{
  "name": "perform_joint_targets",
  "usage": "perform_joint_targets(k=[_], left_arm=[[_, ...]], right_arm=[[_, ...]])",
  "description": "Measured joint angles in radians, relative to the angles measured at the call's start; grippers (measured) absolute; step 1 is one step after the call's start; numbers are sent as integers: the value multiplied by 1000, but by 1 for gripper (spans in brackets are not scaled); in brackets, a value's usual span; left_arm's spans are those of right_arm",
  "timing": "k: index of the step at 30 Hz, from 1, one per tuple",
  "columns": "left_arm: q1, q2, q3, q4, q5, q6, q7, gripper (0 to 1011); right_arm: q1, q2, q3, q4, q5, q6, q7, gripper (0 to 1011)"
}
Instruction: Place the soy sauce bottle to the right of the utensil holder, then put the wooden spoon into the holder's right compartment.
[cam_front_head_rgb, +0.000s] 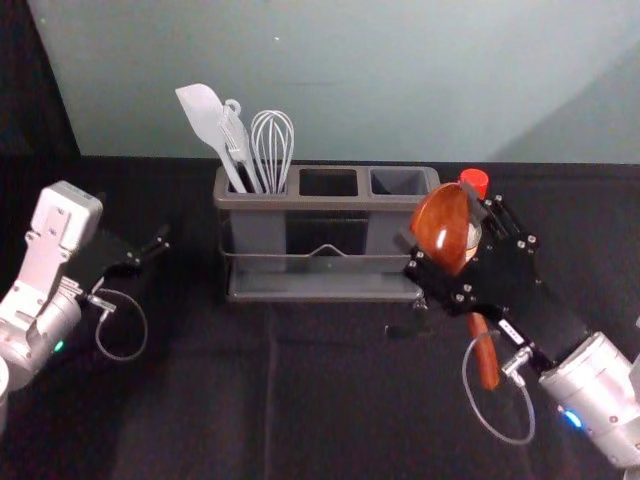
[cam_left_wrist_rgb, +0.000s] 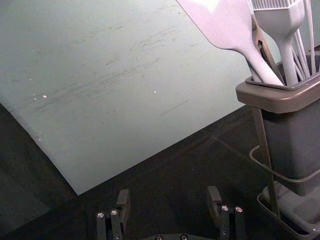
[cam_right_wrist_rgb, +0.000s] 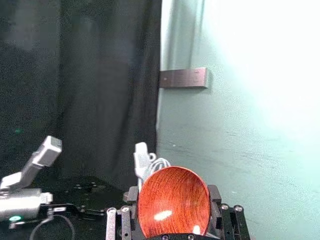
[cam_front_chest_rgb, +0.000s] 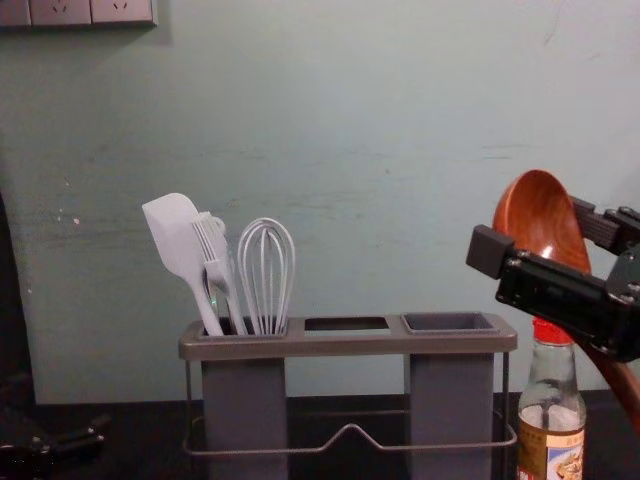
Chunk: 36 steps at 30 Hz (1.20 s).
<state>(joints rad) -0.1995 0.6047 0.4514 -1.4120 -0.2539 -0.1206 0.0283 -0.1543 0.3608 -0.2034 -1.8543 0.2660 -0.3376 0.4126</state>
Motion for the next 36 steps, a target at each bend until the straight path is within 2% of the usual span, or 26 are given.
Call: perform_joint_targets(k=[2,23,27,32,35,36], left_arm=[[0,0,0,0,0,0,0,1005],[0,0,0,0,0,0,0,1005],[0,0,0,0,0,0,0,1005],[0,0,0,0,0,0,0,1005],[0,0,0,0,0,0,0,1005],[0,0,0,0,0,0,0,1005]], right_arm=[[-5,-8,2,-1,-13,-2,-18,839],[-3,-5,1,-1,-8,-8,-11,840],[1,-3,1,0,8,-7,-8,840],[53,-11,-8,27,36,11,5,839],[124,-23,-26,64,58,34,20,840],[124,-23,-26,64,58,34,20,840]])
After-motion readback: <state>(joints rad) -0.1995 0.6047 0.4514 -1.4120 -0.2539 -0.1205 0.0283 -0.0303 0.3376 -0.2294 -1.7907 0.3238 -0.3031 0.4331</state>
